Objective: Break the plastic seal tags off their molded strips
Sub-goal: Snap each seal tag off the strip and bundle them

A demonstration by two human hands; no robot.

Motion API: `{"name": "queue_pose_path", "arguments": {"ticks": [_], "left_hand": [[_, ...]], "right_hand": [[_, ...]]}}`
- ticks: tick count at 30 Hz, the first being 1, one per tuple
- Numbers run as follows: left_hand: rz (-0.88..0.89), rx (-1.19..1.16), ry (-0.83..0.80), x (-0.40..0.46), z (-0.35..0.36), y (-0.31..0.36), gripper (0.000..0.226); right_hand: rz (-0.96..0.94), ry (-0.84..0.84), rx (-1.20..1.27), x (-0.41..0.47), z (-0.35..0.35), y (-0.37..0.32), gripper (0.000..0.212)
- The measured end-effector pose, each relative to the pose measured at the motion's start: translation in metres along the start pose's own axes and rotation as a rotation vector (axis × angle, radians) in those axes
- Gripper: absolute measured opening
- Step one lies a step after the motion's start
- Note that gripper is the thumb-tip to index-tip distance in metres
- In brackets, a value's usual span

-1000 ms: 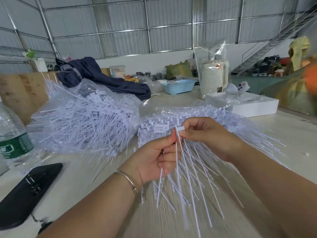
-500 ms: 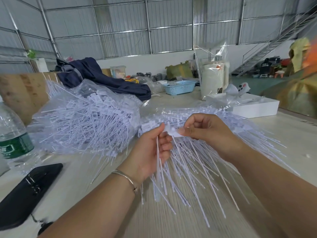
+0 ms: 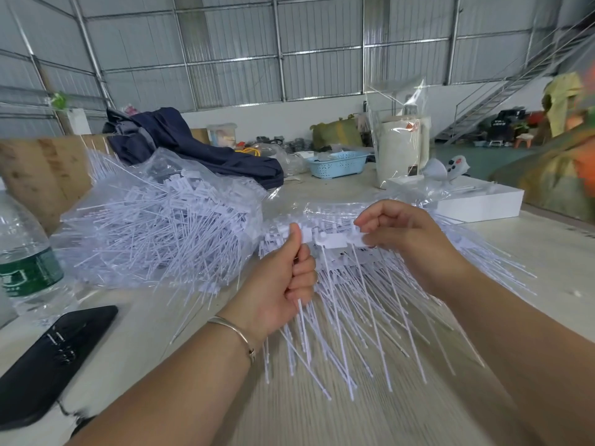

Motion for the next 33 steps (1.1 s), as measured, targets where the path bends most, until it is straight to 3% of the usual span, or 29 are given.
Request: {"name": "queue_pose_path", "arguments": {"ticks": [7, 10, 19, 22, 27, 33], "left_hand": [[0.067, -0.034, -0.033, 0.0017, 0.0001, 0.0024, 0.012], [0.11, 0.045, -0.012, 0.0032, -0.0009, 0.0011, 0.025], [0.051, 0.147, 0.009, 0.0052, -0.0053, -0.0027, 0.018], [0.034, 0.165, 0.024, 0.0052, -0.0058, -0.0039, 0.031], [0.029, -0.015, 0.009, 0.0032, -0.0049, 0.0001, 0.027], [0.018, -0.102, -0.07, 0.0003, -0.0023, 0.003, 0.028]], "right_hand": [[-0.056, 0.063, -0.115, -0.0007, 0.0014, -0.001, 0.02], [-0.081, 0.067, -0.136, -0.0011, 0.0028, -0.0036, 0.02], [-0.09, 0.026, -0.083, -0.0018, 0.0041, -0.0061, 0.022], [-0.089, 0.031, -0.121, -0.0025, 0.0057, -0.0058, 0.02], [-0.1, 0.146, -0.46, -0.0024, -0.001, -0.0037, 0.017], [-0.084, 0.102, -0.338, -0.0024, 0.0, -0.0037, 0.027]]}}
Point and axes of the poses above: each hand's wrist, its own x-axis towards the middle knuckle, its own z-axis out of the palm, y = z × x, the point moved 4 cm from there along x, towards the middle knuckle, and after that the axes turned 5 degrees about -x, right-handed, at the moved point
